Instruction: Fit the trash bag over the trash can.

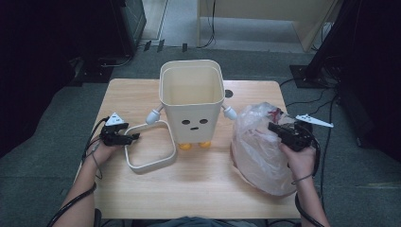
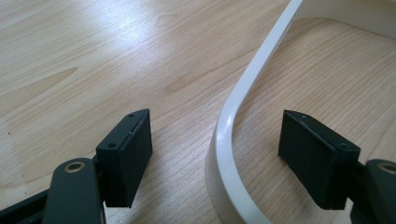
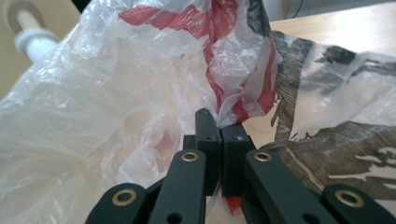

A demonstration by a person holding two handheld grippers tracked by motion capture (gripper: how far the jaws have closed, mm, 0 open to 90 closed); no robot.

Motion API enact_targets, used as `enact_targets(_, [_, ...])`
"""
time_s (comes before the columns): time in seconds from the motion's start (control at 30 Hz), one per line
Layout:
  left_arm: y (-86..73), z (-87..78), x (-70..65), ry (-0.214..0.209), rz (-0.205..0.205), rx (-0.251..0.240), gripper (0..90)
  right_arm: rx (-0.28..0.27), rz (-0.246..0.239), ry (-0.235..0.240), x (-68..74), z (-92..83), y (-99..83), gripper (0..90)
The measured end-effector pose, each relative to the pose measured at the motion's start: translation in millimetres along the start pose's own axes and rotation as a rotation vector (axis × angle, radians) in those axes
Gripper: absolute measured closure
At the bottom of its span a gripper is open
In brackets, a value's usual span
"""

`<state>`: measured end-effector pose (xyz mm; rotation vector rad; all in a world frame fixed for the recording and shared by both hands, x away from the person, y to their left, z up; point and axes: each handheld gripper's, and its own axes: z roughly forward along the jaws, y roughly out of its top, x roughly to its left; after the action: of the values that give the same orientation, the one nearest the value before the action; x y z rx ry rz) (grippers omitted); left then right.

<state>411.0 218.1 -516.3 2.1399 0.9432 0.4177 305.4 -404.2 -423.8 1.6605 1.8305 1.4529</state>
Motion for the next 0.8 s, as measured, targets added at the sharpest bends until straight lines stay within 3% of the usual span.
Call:
enact_targets(0.1, [0.0,0.0,-0.1,0.000,0.000,0.000,26.1,-0.007,0.049,0.013,-5.8,-15.1,6.0,90.0])
enact_targets(0.23, [0.0,0.0,-0.1,0.001,0.000,0.000,26.1,-0.023,0.066,0.036,-4.3,-33.3,17.5,90.0])
enact_targets(0.47, [-0.2,-0.3,-0.4,0.003,-0.001,0.001,26.1,-0.025,0.079,0.086,14.5,-52.9,46.0,90.0])
enact_targets(0.7, [-0.4,-0.4,-0.8,0.005,-0.003,0.000,26.0,0.024,0.121,0.121,33.7,-58.1,68.7,90.0])
enact_targets(0.8, [-0.4,-0.4,-0.8,0.005,-0.003,0.000,26.0,0.032,0.108,0.128,43.0,-59.7,78.2,90.0])
